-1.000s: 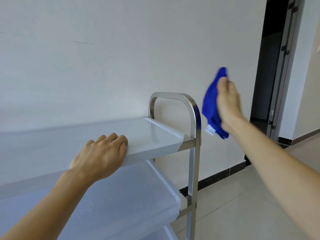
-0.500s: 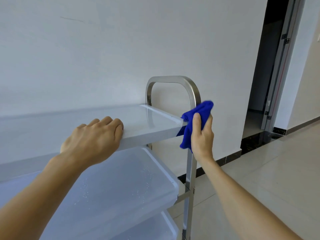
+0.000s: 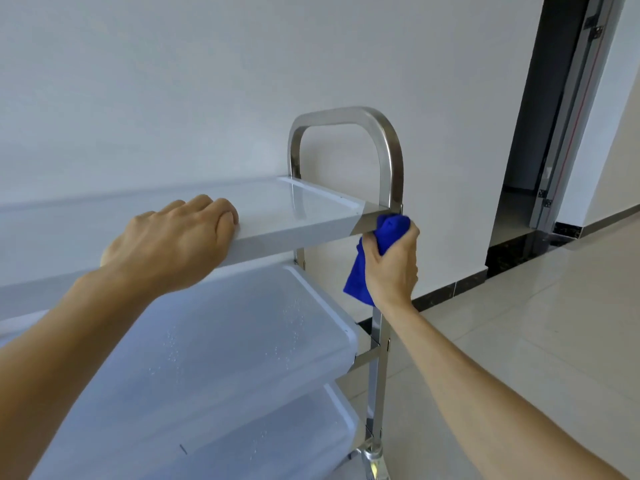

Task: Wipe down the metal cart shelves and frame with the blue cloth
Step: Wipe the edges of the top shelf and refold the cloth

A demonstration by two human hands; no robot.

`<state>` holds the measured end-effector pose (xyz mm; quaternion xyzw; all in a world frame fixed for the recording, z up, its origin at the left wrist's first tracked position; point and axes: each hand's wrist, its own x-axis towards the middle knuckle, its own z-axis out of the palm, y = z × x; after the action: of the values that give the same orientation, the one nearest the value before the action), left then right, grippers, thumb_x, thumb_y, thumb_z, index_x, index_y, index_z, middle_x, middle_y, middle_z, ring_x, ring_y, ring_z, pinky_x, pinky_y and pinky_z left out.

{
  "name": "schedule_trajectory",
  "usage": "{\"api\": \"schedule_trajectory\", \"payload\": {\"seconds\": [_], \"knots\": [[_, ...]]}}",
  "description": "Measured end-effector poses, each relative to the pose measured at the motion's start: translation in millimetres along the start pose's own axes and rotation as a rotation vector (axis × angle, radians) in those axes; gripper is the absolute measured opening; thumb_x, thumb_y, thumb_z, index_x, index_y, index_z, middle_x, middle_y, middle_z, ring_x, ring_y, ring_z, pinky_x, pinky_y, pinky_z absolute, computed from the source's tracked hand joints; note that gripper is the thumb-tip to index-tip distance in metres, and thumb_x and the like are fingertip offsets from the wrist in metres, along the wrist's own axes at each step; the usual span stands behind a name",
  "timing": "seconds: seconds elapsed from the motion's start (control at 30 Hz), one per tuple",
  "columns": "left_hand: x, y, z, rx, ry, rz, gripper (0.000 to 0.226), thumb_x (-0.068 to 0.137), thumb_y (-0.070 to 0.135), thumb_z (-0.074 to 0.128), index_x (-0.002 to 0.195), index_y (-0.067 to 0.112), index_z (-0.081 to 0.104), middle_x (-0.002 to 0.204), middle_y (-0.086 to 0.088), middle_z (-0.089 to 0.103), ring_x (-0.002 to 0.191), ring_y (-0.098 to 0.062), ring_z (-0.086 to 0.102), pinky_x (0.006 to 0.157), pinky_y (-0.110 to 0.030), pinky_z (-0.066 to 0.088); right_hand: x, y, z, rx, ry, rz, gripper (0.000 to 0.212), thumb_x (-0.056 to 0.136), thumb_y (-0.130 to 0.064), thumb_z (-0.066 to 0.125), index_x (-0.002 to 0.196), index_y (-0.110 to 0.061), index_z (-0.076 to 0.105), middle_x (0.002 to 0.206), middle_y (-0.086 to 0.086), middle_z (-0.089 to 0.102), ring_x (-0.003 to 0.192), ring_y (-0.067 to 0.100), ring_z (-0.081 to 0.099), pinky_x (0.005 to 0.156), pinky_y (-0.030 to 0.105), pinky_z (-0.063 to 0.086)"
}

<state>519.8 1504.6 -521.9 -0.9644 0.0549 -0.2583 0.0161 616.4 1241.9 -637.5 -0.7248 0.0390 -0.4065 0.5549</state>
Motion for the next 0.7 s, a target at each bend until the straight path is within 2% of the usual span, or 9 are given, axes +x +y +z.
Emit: {"api": "schedule_trajectory", "payload": {"seconds": [0.1,0.17,0.3,0.37,0.43,0.5,0.57,0.63,0.7], "knots": [[1.3,-1.7,0.8,-0.018,0.009,-0.011,0.038,0.097,0.046,0.01,0.109,0.045,0.046,0.118,0.014,0.053,0.102,-0.019,0.05,0.078,-0.038,0.036,-23.2,21.4,2.5,-0.044,0.002,-0.017,0.071,0.092,-0.042,0.068,0.147,-0.018,0.029,0.139,0.001,0.052,0.112,0.019,0.058,0.081,0.034,0.049],[1.7,-1.9,0.7,-0.02,0.01,-0.02,0.037,0.098,0.046,0.011,0.109,0.044,0.046,0.118,0.014,0.053,0.102,-0.019,0.049,0.078,-0.038,0.035,-48.9,50.4,-2.3,-0.04,-0.048,0.048,0.075,0.091,-0.039,0.071,0.149,-0.018,0.027,0.14,0.001,0.051,0.116,0.022,0.058,0.087,0.039,0.054],[0.9,0.1,-0.7,-0.016,0.009,-0.022,0.038,0.098,0.044,0.01,0.109,0.044,0.047,0.117,0.014,0.053,0.102,-0.018,0.049,0.077,-0.038,0.034,-75.8,90.4,-18.4,0.122,-0.286,0.333,0.061,0.093,-0.029,0.07,0.139,-0.037,0.03,0.126,0.0,0.056,0.1,0.026,0.067,0.072,0.048,0.063],[-0.3,1.0,-2.2,-0.022,0.005,-0.021,0.039,0.097,0.044,0.01,0.109,0.044,0.048,0.118,0.013,0.053,0.102,-0.018,0.048,0.077,-0.037,0.034,-70.8,88.3,-25.3,0.196,-0.372,0.421,0.05,0.096,-0.023,0.065,0.131,-0.038,0.033,0.119,0.0,0.057,0.097,0.022,0.067,0.061,0.04,0.062],[-1.5,1.4,-3.6,-0.024,0.01,-0.016,0.04,0.097,0.044,0.01,0.11,0.043,0.048,0.118,0.012,0.053,0.103,-0.02,0.049,0.077,-0.037,0.033,-65.6,78.1,-33.4,0.163,-0.417,0.376,0.041,0.098,-0.017,0.059,0.128,-0.032,0.035,0.115,0.0,0.06,0.103,0.023,0.065,0.063,0.029,0.058],[-2.3,1.1,-3.7,-0.021,0.012,-0.015,0.04,0.098,0.044,0.01,0.111,0.041,0.049,0.119,0.011,0.054,0.105,-0.021,0.05,0.078,-0.037,0.033,-66.2,66.0,-43.2,0.112,-0.347,0.265,0.04,0.098,-0.01,0.055,0.13,-0.028,0.039,0.119,0.002,0.06,0.108,0.022,0.063,0.081,0.032,0.055],[-2.5,0.5,-2.3,-0.023,0.012,-0.022,0.04,0.099,0.043,0.011,0.112,0.04,0.049,0.118,0.01,0.054,0.106,-0.022,0.051,0.078,-0.038,0.033,-72.9,52.6,-53.2,0.147,-0.231,0.178,0.043,0.097,-0.007,0.054,0.128,-0.034,0.042,0.123,0.003,0.06,0.107,0.015,0.061,0.092,0.036,0.053],[-2.6,0.9,-1.3,-0.023,0.022,-0.026,0.04,0.099,0.042,0.011,0.112,0.038,0.049,0.117,0.008,0.055,0.107,-0.024,0.051,0.078,-0.038,0.033,-81.1,38.5,-59.3,0.217,-0.162,0.083,0.046,0.096,-0.014,0.057,0.129,-0.042,0.043,0.126,0.001,0.06,0.109,0.018,0.062,0.096,0.039,0.053],[-2.5,1.4,-1.1,-0.019,0.034,-0.024,0.04,0.1,0.042,0.012,0.113,0.036,0.05,0.117,0.007,0.055,0.106,-0.025,0.052,0.077,-0.038,0.032,-89.0,25.9,-58.9,0.224,-0.139,-0.112,0.051,0.092,-0.021,0.057,0.131,-0.051,0.043,0.133,-0.005,0.057,0.117,0.016,0.059,0.099,0.033,0.049]]}}
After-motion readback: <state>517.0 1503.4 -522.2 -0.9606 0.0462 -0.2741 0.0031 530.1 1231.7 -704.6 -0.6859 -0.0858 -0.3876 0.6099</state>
